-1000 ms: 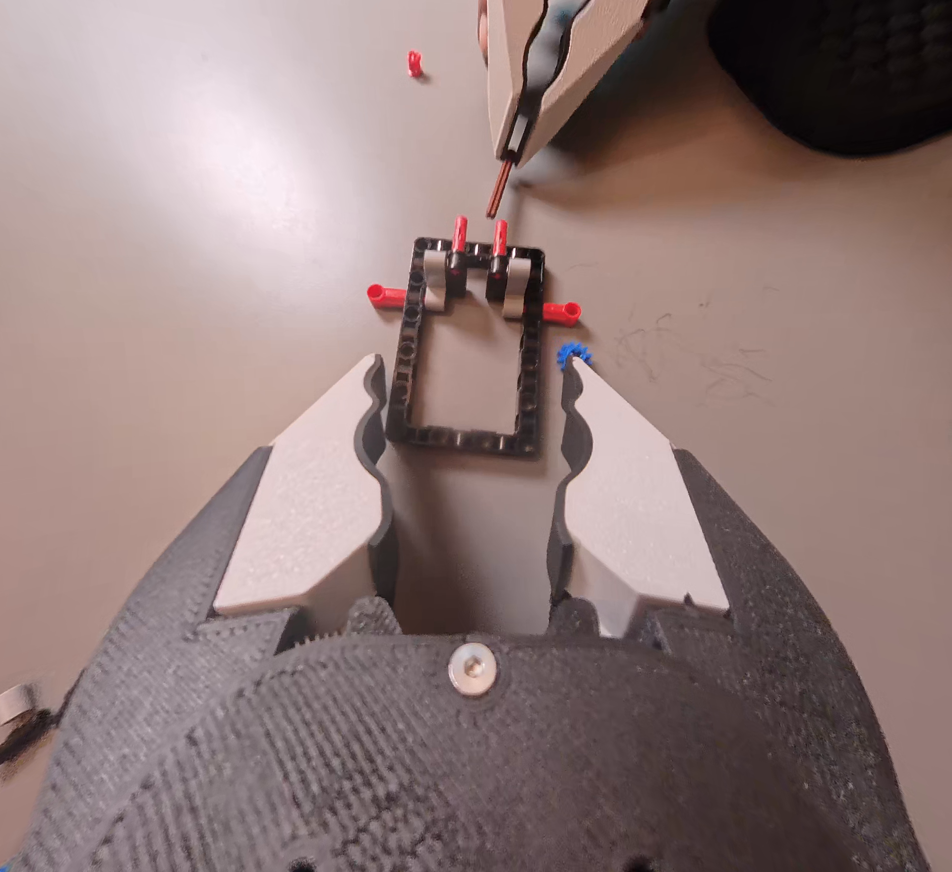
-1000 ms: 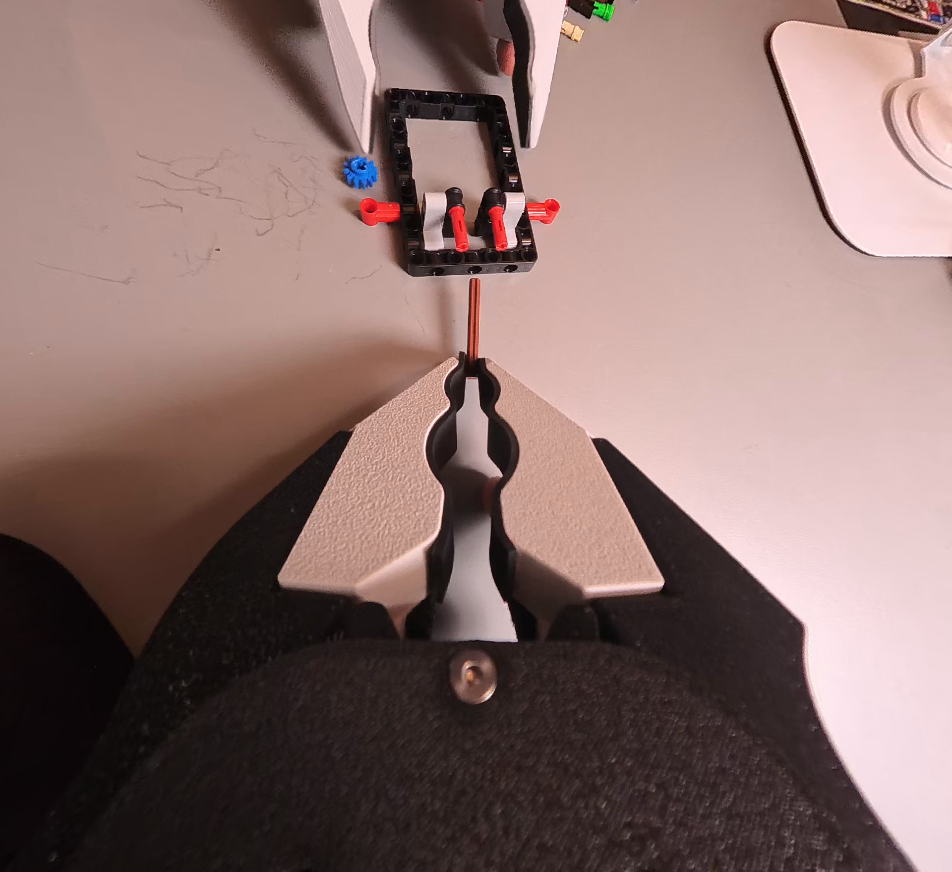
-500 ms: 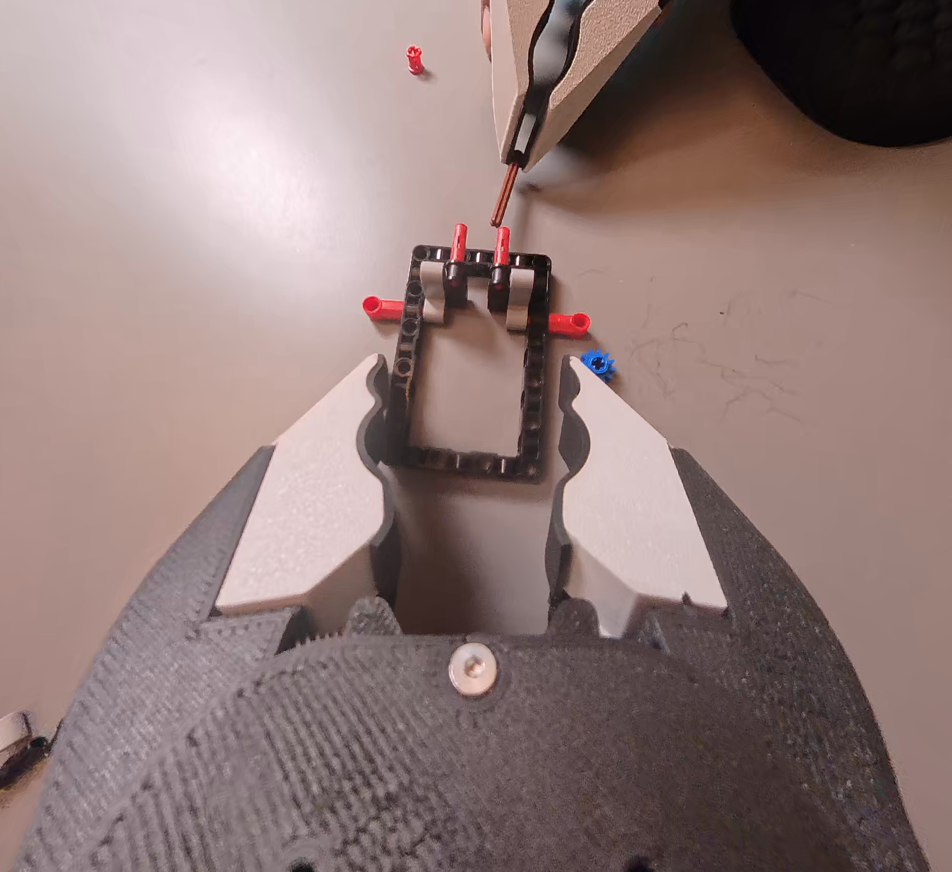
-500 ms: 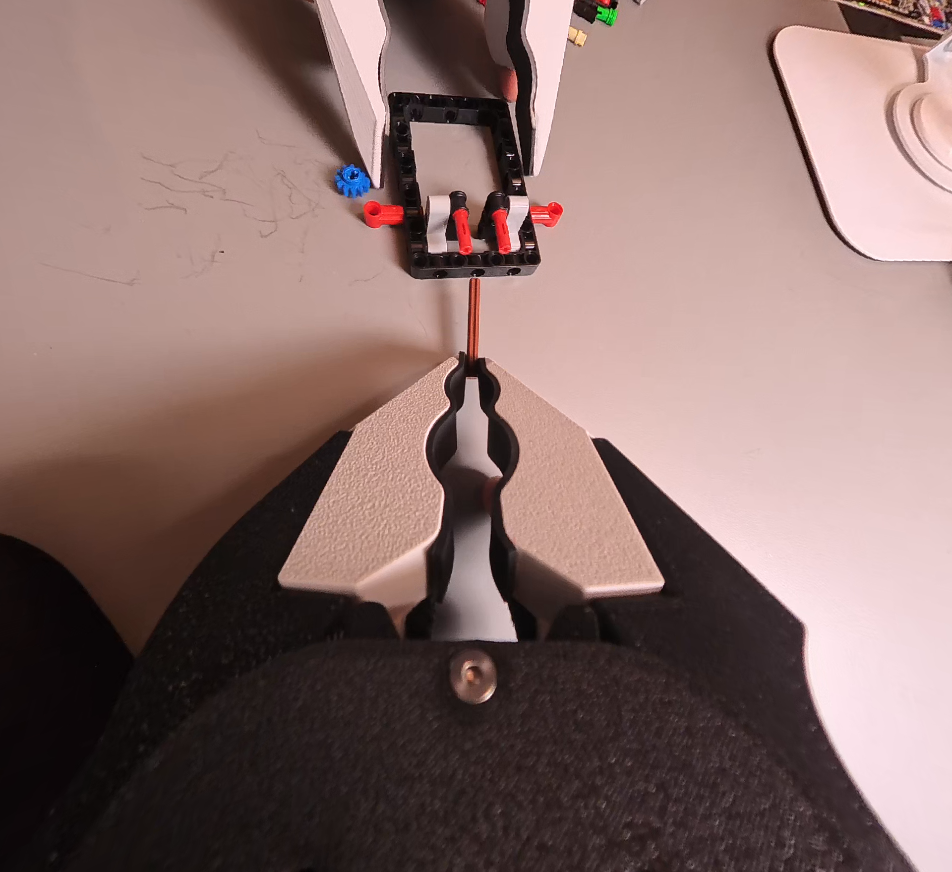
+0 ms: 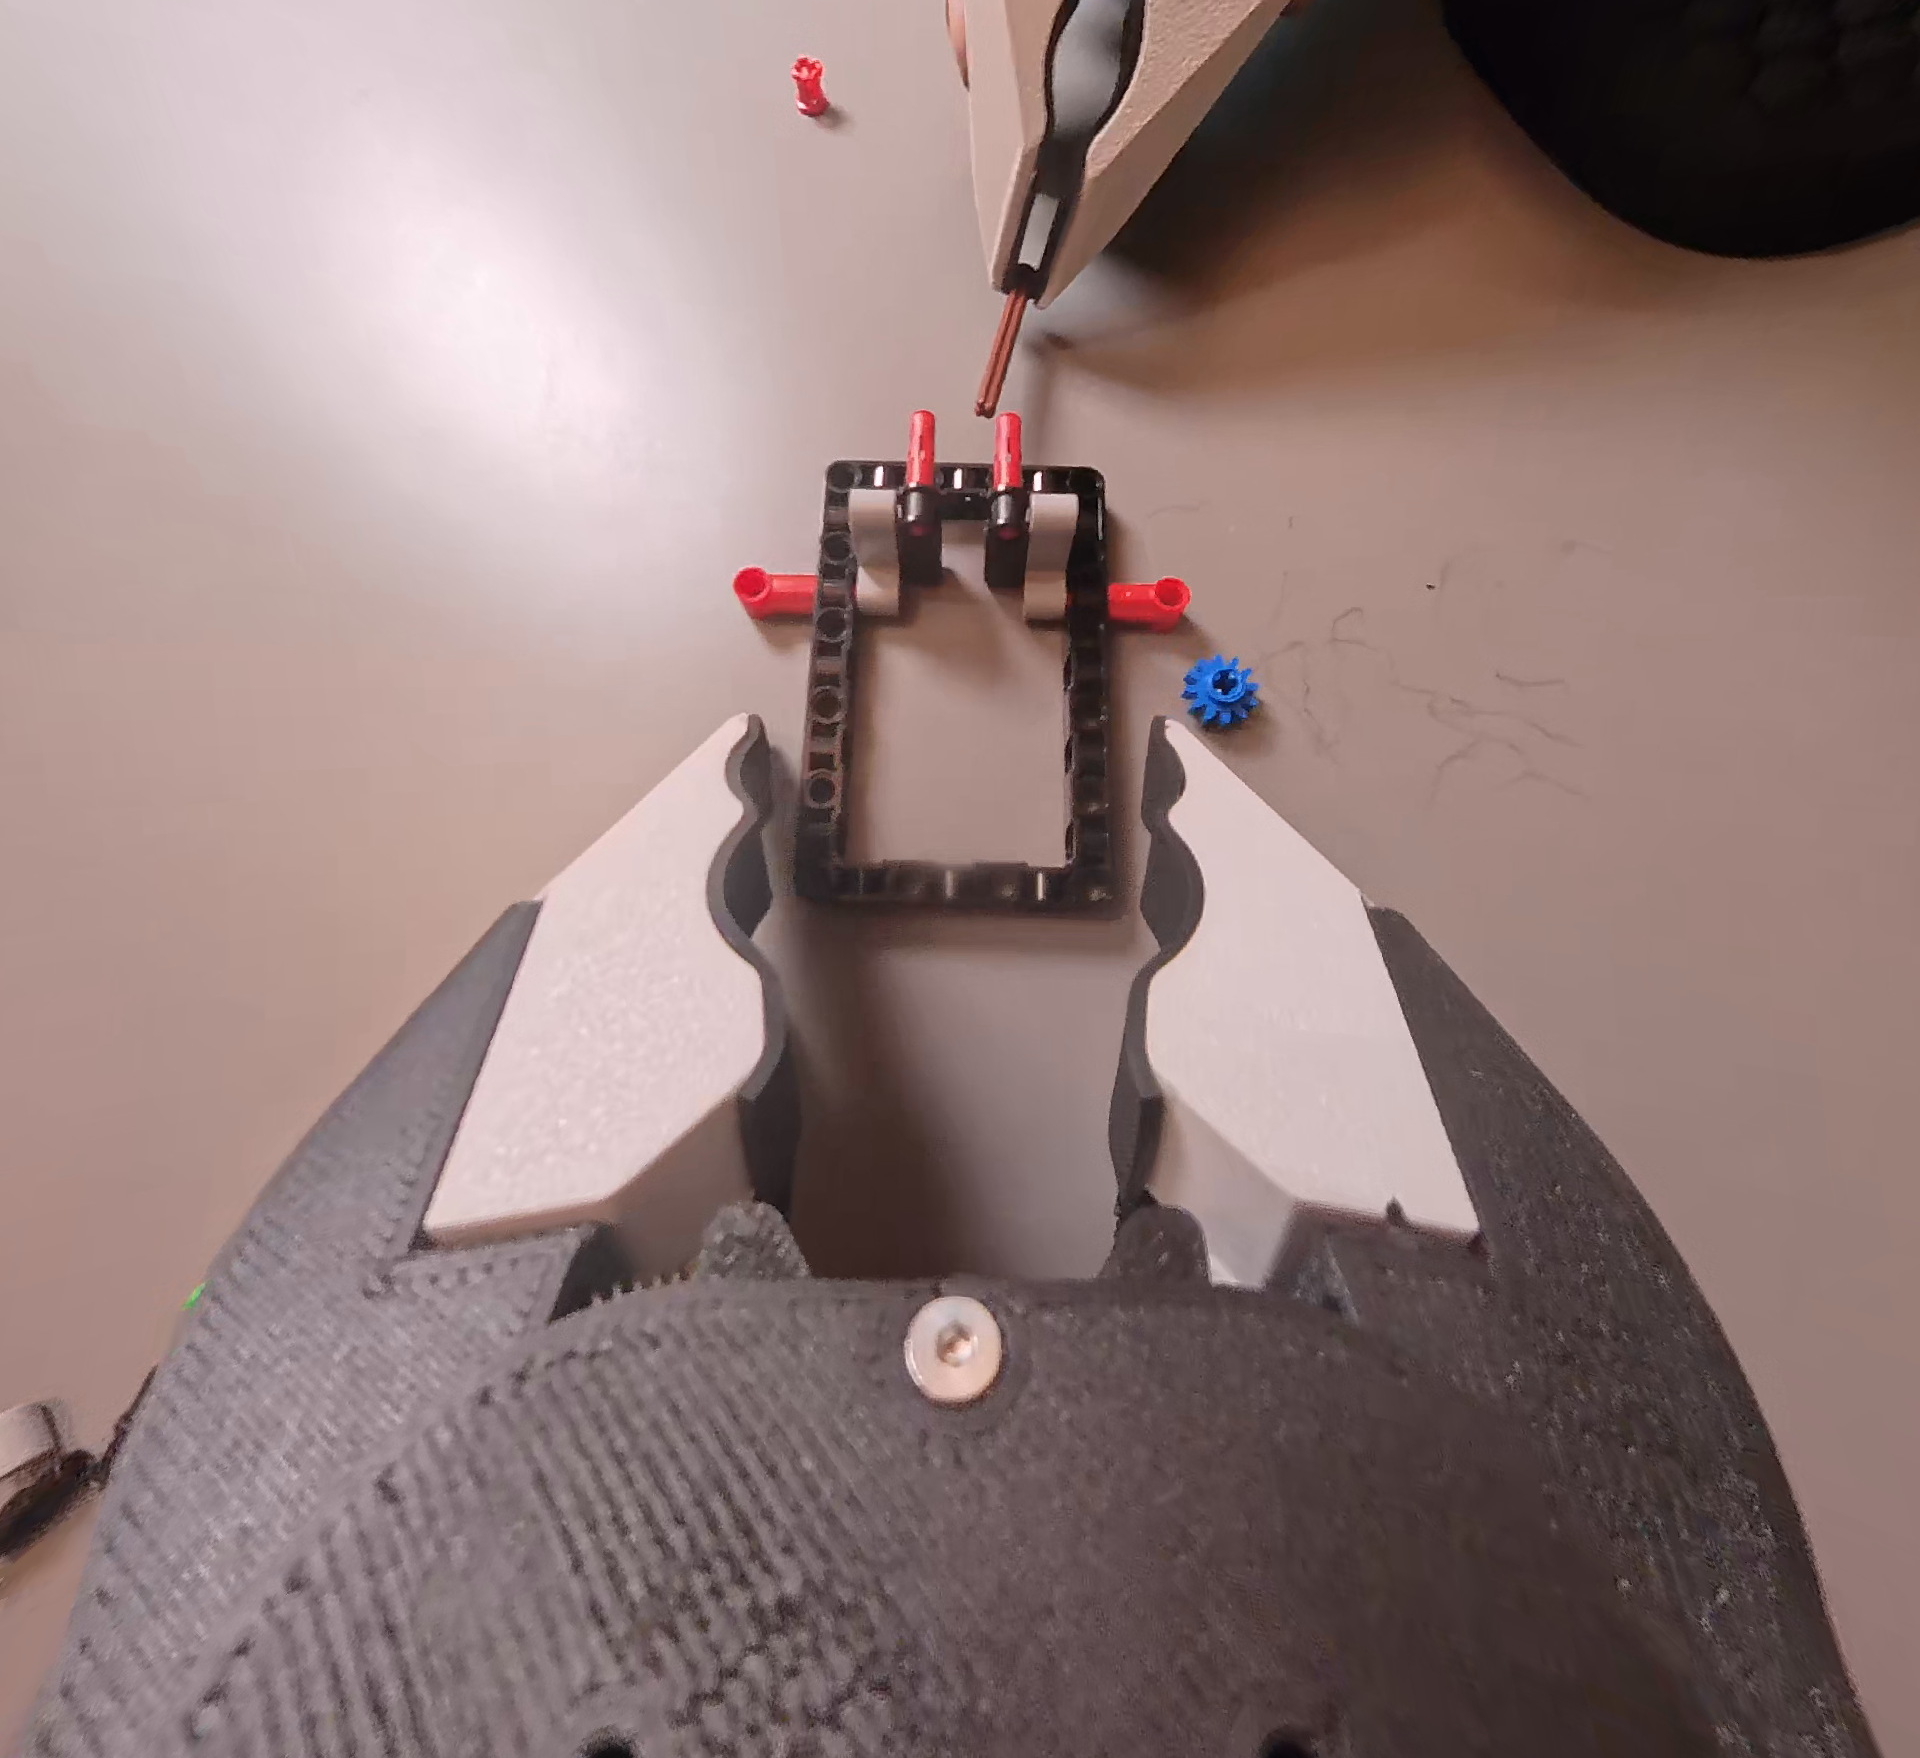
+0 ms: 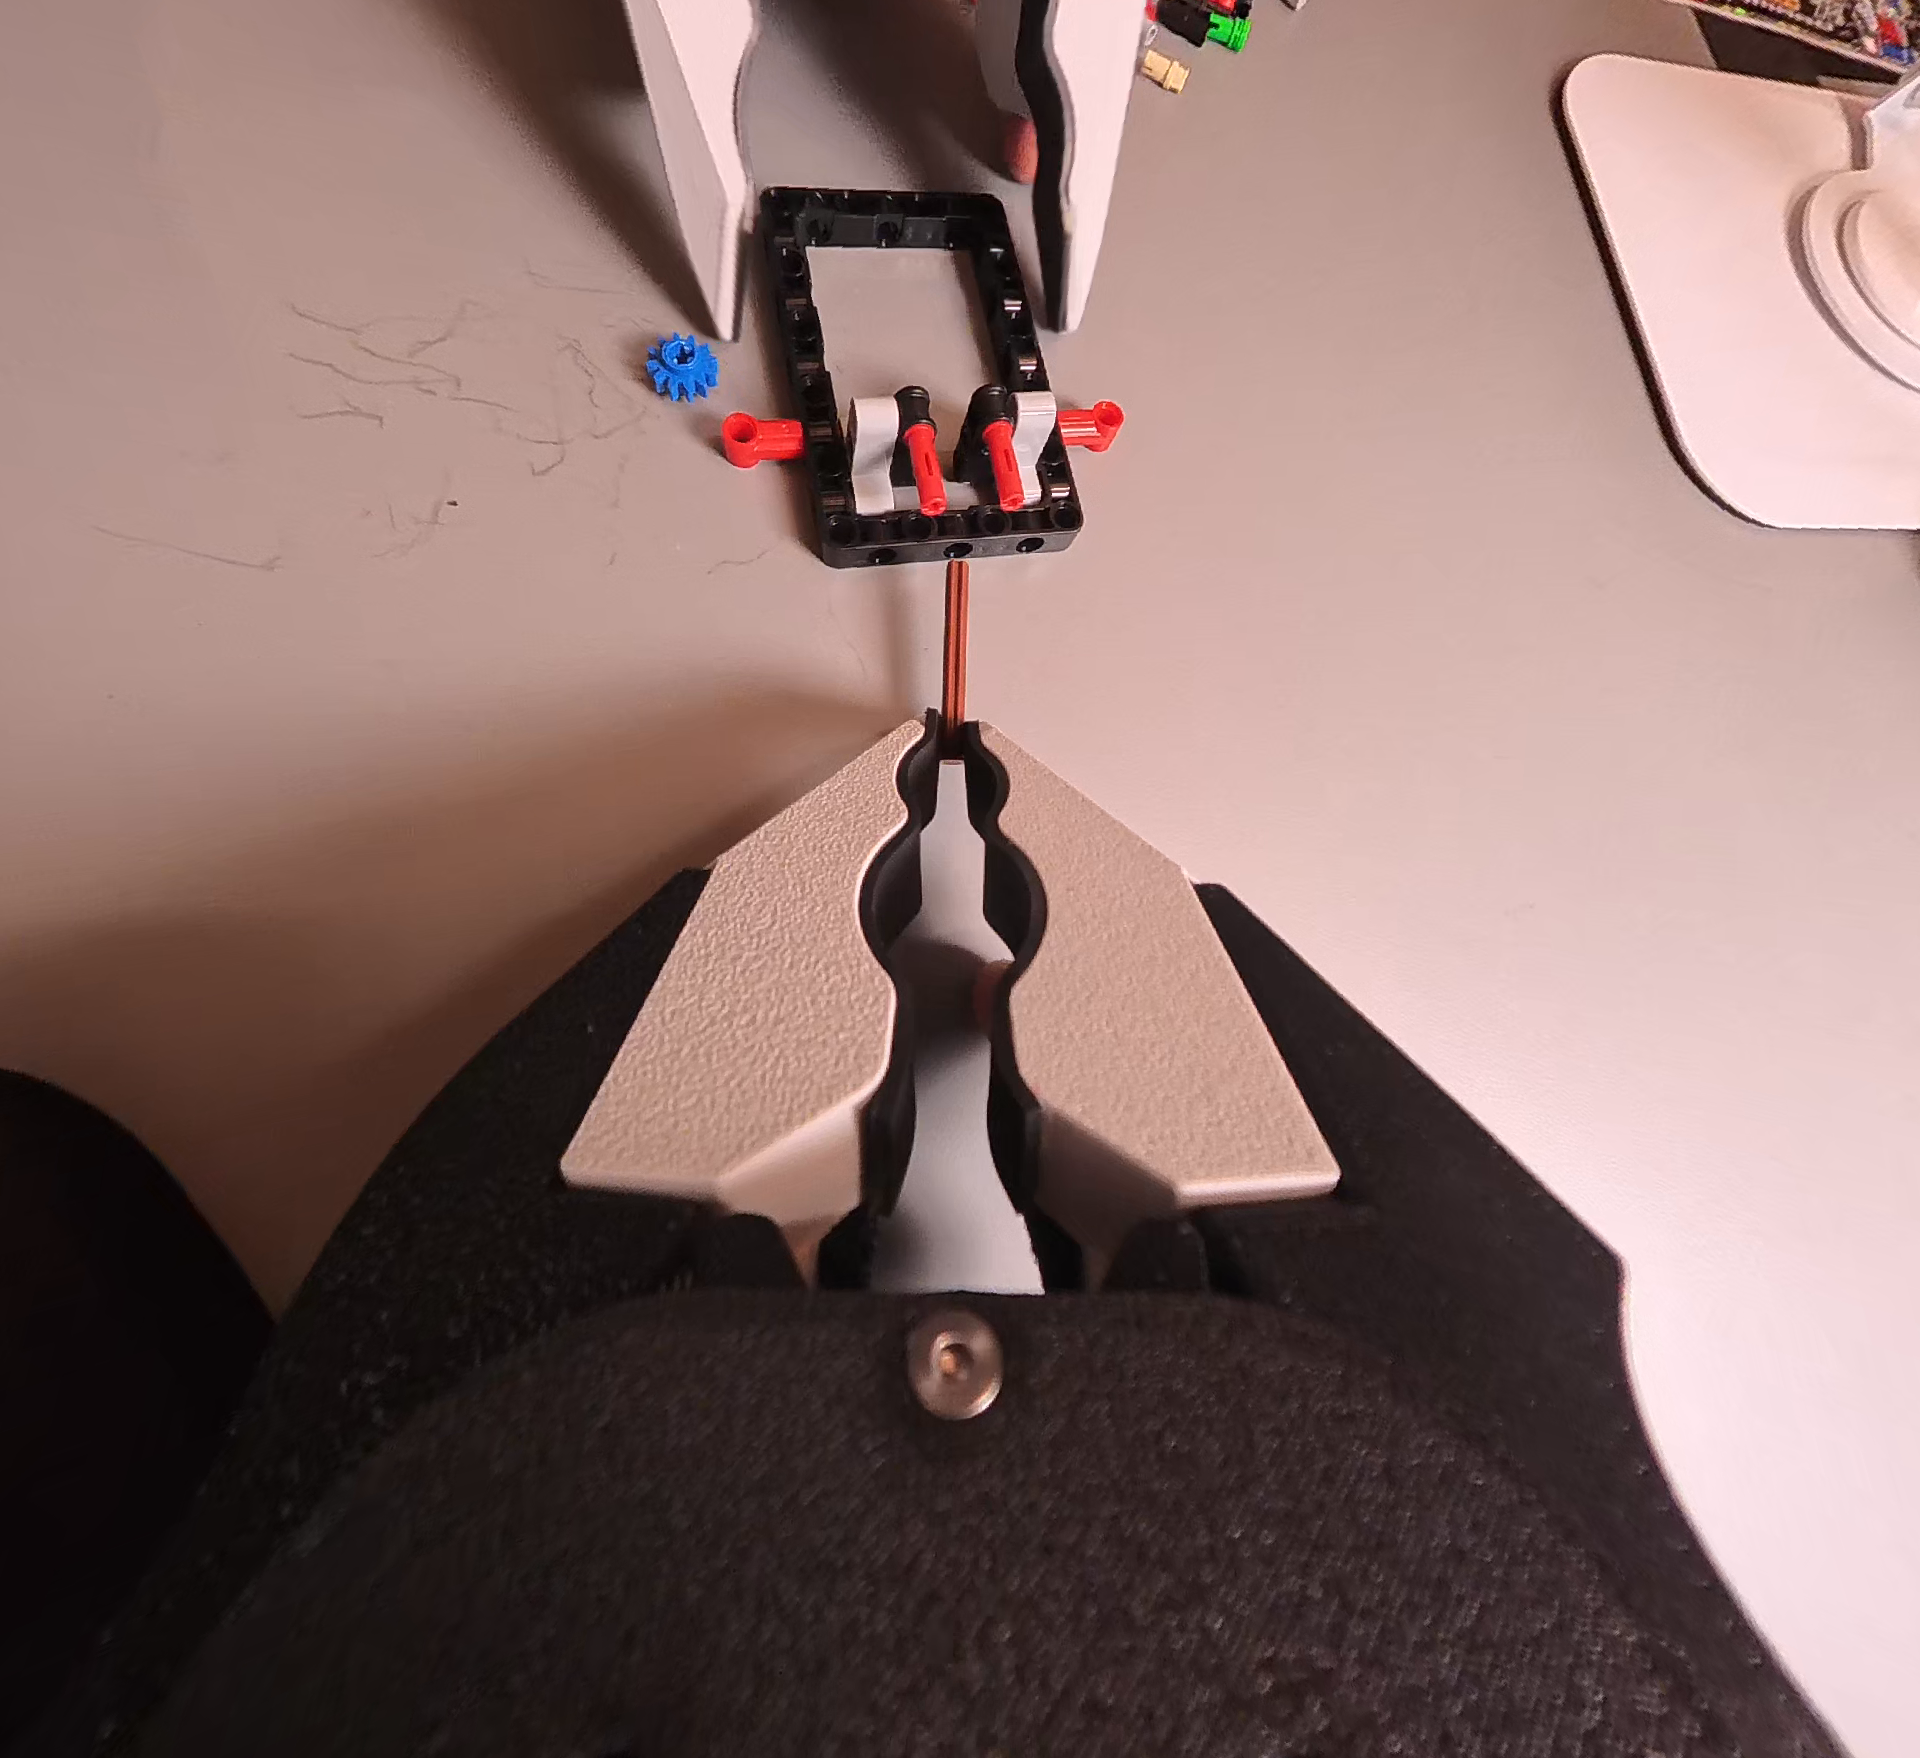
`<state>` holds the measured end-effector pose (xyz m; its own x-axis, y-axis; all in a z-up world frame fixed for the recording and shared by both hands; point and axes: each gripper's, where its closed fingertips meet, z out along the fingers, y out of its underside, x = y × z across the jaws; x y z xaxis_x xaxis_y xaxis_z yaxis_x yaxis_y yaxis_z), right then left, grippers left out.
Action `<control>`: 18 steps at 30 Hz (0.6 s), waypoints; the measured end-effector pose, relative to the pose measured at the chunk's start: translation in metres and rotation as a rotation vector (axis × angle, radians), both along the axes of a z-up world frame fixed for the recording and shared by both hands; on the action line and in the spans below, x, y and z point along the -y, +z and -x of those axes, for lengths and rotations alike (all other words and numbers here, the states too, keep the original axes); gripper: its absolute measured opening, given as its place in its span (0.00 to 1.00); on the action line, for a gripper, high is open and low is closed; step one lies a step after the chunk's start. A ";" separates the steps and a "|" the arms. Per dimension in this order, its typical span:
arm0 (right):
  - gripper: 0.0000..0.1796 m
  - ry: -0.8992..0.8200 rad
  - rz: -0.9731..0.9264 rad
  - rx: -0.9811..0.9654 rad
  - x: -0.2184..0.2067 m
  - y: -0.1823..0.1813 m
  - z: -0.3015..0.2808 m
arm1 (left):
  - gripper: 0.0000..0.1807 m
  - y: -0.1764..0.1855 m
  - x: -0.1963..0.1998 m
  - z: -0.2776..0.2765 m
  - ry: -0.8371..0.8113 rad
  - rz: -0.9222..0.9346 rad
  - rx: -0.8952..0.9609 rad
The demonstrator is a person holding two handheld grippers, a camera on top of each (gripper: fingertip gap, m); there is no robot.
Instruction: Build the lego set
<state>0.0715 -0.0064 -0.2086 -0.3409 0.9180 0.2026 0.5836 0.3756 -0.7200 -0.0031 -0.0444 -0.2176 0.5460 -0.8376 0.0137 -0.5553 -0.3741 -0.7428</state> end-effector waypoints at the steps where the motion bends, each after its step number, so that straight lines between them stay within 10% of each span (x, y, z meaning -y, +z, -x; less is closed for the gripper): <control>1: 0.01 0.000 0.001 -0.001 0.000 0.000 0.000 | 0.40 0.000 -0.001 0.001 0.009 0.002 0.001; 18: 0.01 -0.039 -0.013 0.032 -0.008 0.001 -0.006 | 0.32 0.004 -0.012 0.007 -0.013 -0.043 -0.025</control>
